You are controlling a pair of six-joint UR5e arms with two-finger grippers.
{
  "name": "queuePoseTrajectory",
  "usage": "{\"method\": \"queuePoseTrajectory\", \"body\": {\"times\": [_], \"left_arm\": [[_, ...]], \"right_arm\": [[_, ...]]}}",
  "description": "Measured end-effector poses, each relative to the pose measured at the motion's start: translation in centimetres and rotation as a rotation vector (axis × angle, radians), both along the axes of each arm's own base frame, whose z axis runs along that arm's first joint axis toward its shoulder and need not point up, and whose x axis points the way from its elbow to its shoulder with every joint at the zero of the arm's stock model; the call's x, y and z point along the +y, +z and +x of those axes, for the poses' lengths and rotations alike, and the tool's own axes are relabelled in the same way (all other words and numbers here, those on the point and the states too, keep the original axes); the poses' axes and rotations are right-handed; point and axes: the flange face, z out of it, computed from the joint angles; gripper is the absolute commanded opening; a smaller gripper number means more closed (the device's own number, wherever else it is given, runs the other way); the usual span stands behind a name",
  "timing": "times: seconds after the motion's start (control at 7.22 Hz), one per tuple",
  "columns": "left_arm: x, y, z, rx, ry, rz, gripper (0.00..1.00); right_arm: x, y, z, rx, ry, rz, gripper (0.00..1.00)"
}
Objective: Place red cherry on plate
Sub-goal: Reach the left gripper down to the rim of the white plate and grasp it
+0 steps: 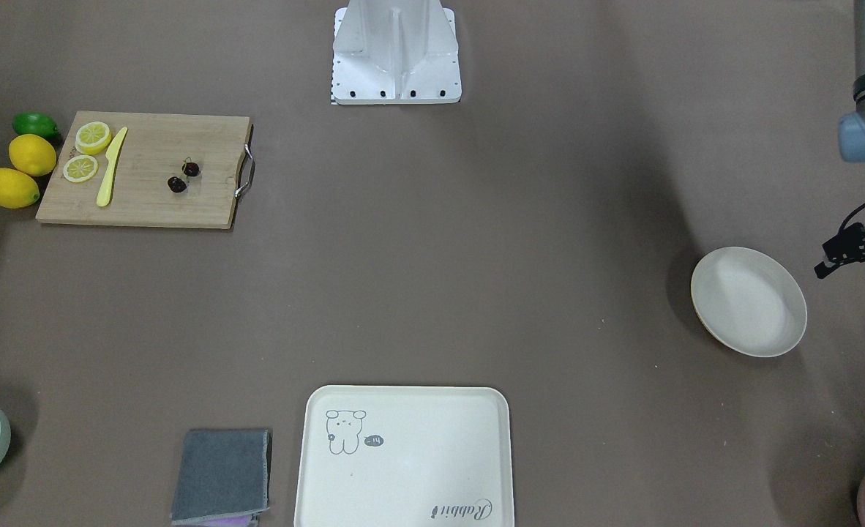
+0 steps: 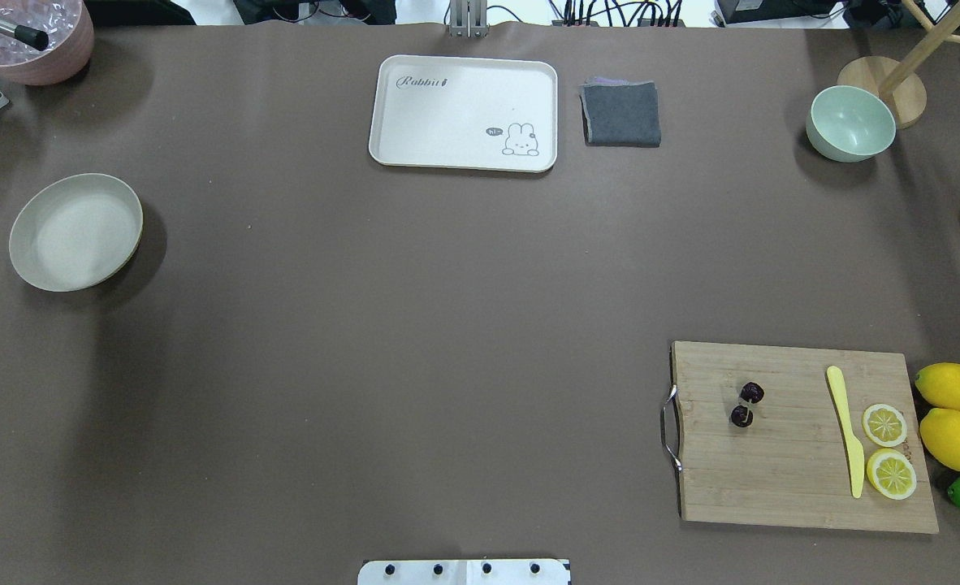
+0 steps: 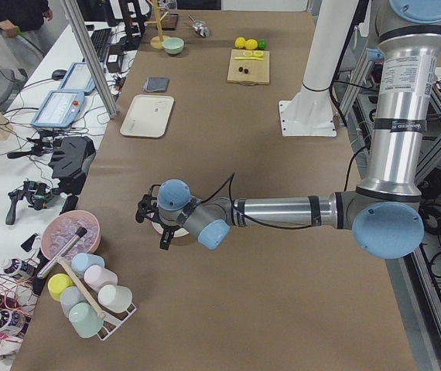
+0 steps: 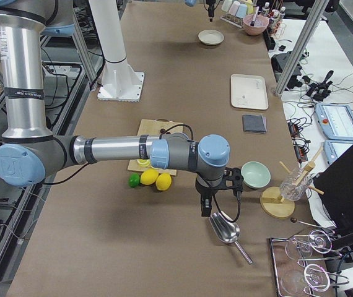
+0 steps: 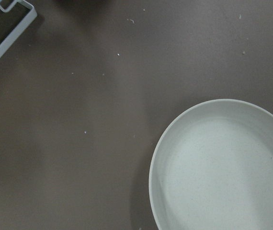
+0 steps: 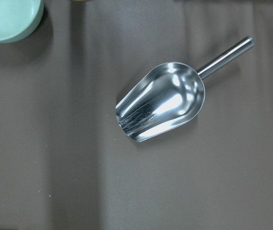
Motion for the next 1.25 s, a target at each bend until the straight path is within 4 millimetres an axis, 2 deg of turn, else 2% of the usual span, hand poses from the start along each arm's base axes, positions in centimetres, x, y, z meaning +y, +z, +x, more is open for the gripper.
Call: {"method": "queuePoseTrajectory", "body": {"times": [0.14, 0.28, 0.55, 0.69, 0.83, 0.97, 1.25], "left_arm": [[-0.4, 0.4, 2.4, -0.03, 0.01, 0.006, 0.98], [-0.4, 0.9, 3.7, -0.047, 0.018, 0.004, 0.98], [-0.2, 2.3, 4.4, -0.065, 0.024, -0.019, 0.97], [-0.2, 2.8, 4.4, -0.07, 0.025, -0.028, 0.88], [-0.1, 3.2, 4.4, -0.073, 0.025, -0.036, 0.61], [0.0, 3.6, 4.4, -0.076, 0.026, -0.041, 0.41], [0.0, 3.8, 4.4, -0.077, 0.027, -0.044, 0.21]], "right_arm": [[0.0, -0.1, 0.0, 0.0, 0.0, 0.001, 1.0], [-0.1, -0.1, 0.0, 0.0, 0.0, 0.003, 1.0], [-0.5, -0.6, 0.0, 0.001, 0.0, 0.012, 1.0], [-0.8, -0.9, 0.0, 0.001, 0.0, 0.018, 1.0], [-0.9, -1.2, 0.0, 0.001, 0.005, 0.019, 1.0], [-0.9, -1.5, 0.0, 0.0, 0.013, 0.017, 1.0], [-1.0, -1.7, 0.0, 0.0, 0.02, 0.016, 1.0]]}}
